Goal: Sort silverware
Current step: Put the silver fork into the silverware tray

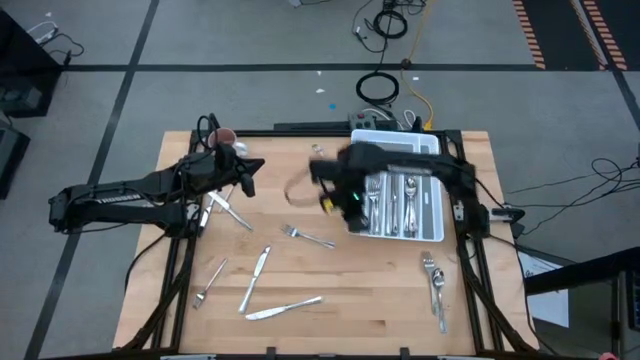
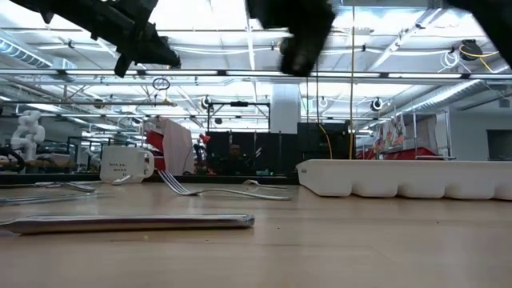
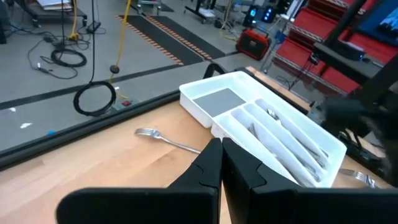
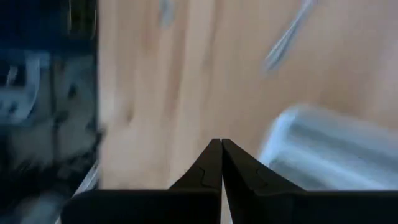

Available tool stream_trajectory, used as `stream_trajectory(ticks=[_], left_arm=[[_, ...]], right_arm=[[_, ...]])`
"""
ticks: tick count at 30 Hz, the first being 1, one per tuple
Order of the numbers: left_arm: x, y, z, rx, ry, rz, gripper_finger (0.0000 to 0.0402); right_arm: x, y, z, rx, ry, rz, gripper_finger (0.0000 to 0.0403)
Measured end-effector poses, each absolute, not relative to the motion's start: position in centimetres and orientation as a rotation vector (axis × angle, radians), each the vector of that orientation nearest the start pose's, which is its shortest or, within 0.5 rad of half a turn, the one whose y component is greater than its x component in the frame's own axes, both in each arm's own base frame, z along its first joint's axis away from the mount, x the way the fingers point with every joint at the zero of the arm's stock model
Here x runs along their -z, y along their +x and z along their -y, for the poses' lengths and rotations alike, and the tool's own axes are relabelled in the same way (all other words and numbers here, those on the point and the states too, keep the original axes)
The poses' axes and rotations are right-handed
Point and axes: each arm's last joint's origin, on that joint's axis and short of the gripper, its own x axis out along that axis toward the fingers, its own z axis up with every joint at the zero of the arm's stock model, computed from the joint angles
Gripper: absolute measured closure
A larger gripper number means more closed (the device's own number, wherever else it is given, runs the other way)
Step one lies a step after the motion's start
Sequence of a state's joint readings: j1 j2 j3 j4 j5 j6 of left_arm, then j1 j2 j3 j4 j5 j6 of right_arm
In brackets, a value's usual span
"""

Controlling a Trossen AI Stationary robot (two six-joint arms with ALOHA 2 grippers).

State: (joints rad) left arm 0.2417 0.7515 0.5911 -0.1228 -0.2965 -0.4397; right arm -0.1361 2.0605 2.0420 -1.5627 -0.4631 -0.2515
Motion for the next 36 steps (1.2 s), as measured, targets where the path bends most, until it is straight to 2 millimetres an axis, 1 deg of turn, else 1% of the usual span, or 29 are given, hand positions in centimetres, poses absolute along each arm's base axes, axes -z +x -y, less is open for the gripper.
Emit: stream_trajectory(ticks=[2,4,8,10,14,17,19,22,26,28,32,34,36], left_arm=[[-27.7,16.4,-4.9,-0.589,-0.417,-0.165,0.0391],[-27.6,16.4,-4.9,-0.589,-0.410,-0.171,0.0391],[-27.6,16.4,-4.9,-0.591,-0.410,-0.173,0.0391],[-27.6,16.4,-4.9,-0.591,-0.410,-0.173,0.0391],[-27.6,16.4,-5.0,-0.599,-0.414,-0.170,0.0391],[-27.6,16.4,-5.0,-0.607,-0.415,-0.167,0.0391],[-27.6,16.4,-5.0,-0.609,-0.414,-0.167,0.0391],[-27.6,16.4,-5.0,-0.614,-0.413,-0.166,0.0391],[-27.7,16.4,-5.0,-0.617,-0.412,-0.161,0.0391],[-27.7,16.4,-5.0,-0.617,-0.412,-0.161,0.0391],[-27.7,16.4,-5.0,-0.618,-0.400,-0.163,0.0391],[-27.7,16.4,-5.0,-0.618,-0.387,-0.166,0.0391],[-27.7,16.4,-5.0,-0.618,-0.387,-0.168,0.0391]], right_arm=[[-28.3,37.2,2.4,-0.456,0.299,-1.539,0.0403],[-26.2,35.5,1.5,-0.435,0.358,-1.599,0.0403],[-22.0,31.5,-0.1,-0.334,0.471,-1.718,0.0403],[-20.0,29.9,-0.2,-0.284,0.507,-1.745,0.0403],[-17.7,26.8,-0.3,-0.205,0.545,-1.810,0.0403],[-15.3,24.3,-0.2,-0.098,0.535,-1.936,0.0403],[-14.2,22.8,-0.2,-0.029,0.541,-1.997,0.0402],[-13.0,20.8,-0.1,0.036,0.560,-2.089,0.0402],[-12.5,19.6,0.2,0.197,0.612,-2.170,0.0402],[-12.5,19.3,0.6,0.278,0.576,-2.194,0.0402],[-12.6,19.3,0.9,0.361,0.528,-2.182,0.0402],[-12.7,19.3,1.1,0.364,0.566,-2.180,0.0402],[-12.7,19.3,1.0,0.329,0.589,-2.182,0.0402]])
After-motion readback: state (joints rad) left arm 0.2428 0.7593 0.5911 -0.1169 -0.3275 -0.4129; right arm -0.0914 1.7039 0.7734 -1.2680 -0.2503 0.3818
